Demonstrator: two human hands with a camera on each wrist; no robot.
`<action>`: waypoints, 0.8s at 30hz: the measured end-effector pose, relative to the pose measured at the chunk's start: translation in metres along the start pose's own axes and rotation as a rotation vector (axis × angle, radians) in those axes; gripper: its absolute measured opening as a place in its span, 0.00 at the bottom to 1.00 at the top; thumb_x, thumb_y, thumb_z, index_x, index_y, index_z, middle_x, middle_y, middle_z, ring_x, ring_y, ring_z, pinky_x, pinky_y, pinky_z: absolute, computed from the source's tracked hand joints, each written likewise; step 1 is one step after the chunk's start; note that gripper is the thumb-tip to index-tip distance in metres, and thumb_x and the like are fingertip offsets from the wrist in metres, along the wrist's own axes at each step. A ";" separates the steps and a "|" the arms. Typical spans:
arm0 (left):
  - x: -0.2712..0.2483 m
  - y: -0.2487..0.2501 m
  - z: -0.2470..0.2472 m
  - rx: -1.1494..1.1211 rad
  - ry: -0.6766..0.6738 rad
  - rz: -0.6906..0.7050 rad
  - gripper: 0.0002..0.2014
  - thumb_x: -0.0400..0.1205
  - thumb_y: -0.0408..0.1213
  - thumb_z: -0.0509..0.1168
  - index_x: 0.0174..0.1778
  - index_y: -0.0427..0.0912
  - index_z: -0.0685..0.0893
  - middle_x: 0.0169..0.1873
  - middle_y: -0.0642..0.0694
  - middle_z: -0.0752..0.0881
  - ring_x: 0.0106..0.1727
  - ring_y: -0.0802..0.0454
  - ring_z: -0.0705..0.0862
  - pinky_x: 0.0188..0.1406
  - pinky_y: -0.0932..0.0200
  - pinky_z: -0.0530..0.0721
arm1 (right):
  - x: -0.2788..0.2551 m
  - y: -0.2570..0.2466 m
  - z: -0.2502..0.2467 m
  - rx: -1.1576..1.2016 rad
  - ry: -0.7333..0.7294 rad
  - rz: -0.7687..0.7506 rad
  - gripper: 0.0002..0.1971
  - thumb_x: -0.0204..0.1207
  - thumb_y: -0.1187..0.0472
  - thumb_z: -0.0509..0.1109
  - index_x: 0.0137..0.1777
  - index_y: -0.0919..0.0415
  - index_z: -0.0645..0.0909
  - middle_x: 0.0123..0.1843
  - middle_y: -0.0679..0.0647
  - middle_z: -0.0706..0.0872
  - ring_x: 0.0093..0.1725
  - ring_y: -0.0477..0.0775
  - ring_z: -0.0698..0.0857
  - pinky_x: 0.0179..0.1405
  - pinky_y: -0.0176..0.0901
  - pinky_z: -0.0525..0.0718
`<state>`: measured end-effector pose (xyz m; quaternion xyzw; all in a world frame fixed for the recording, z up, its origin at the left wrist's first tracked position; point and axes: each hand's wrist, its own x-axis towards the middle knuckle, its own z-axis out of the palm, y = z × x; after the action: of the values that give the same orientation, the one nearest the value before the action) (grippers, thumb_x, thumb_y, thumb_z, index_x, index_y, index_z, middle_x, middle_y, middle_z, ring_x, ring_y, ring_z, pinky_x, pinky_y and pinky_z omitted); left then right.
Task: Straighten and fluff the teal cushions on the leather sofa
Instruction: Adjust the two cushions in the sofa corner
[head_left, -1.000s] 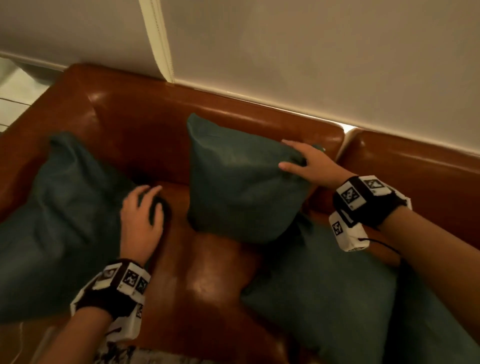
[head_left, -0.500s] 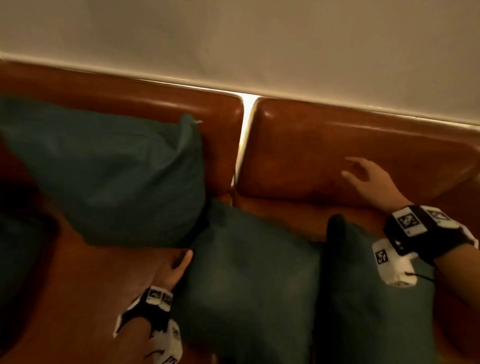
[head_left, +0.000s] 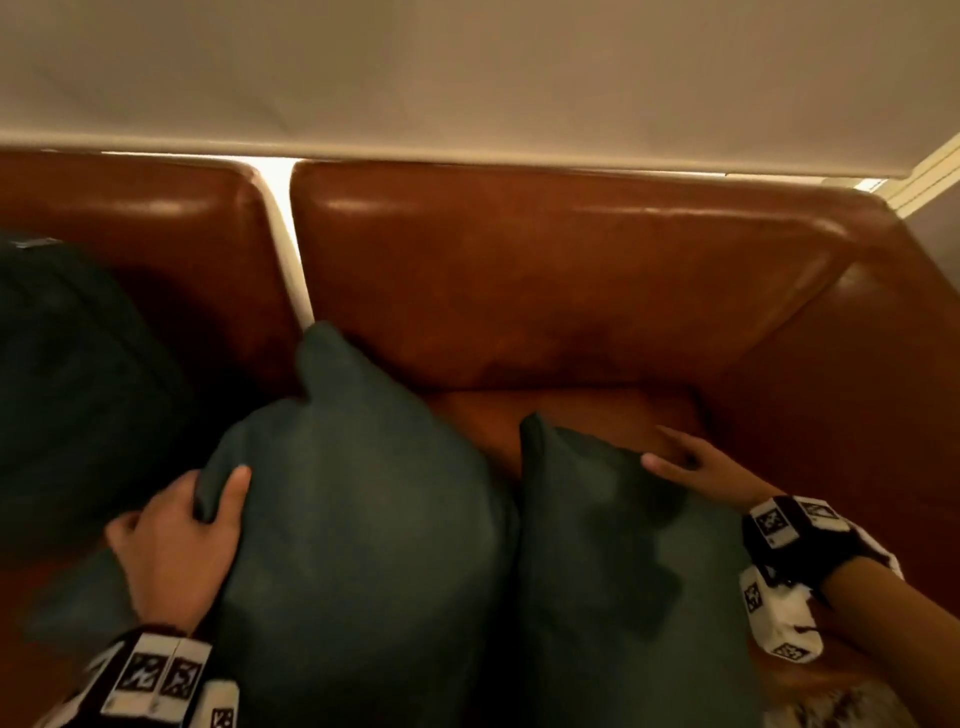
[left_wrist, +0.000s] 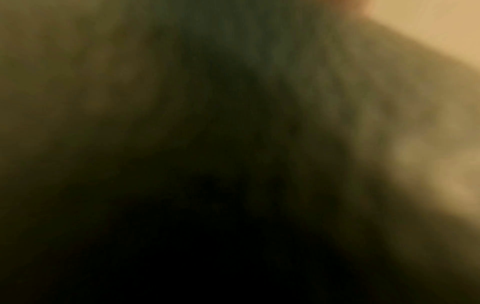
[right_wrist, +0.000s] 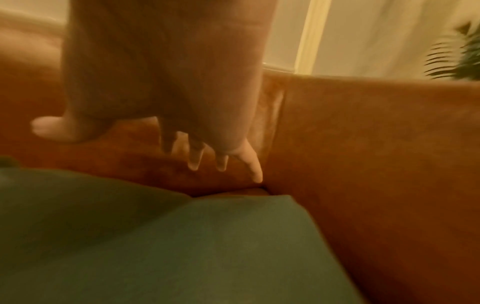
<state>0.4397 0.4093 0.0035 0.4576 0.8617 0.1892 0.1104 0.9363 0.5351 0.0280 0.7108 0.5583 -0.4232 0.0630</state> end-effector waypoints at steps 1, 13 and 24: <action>0.010 0.019 -0.005 0.011 0.028 0.077 0.25 0.80 0.62 0.49 0.41 0.45 0.81 0.39 0.38 0.87 0.48 0.37 0.82 0.58 0.41 0.67 | 0.003 -0.006 0.004 0.007 -0.022 -0.035 0.49 0.62 0.30 0.68 0.82 0.47 0.57 0.83 0.56 0.59 0.81 0.59 0.60 0.80 0.56 0.61; 0.079 0.171 -0.023 0.070 0.198 0.740 0.16 0.83 0.48 0.55 0.46 0.43 0.84 0.37 0.45 0.86 0.40 0.43 0.80 0.55 0.45 0.67 | 0.033 -0.009 0.059 -0.249 0.039 -0.176 0.63 0.39 0.08 0.44 0.70 0.47 0.73 0.69 0.45 0.79 0.72 0.51 0.73 0.77 0.70 0.55; 0.077 0.220 -0.012 0.001 0.161 0.896 0.18 0.83 0.50 0.57 0.55 0.42 0.85 0.47 0.44 0.87 0.50 0.43 0.80 0.67 0.41 0.62 | -0.081 0.076 -0.044 -0.032 0.788 -0.138 0.19 0.70 0.42 0.68 0.47 0.59 0.81 0.42 0.57 0.83 0.42 0.61 0.83 0.40 0.47 0.74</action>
<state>0.5565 0.5827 0.1073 0.7693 0.5846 0.2528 -0.0499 1.0228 0.4719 0.0815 0.7786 0.5925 -0.1125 -0.1734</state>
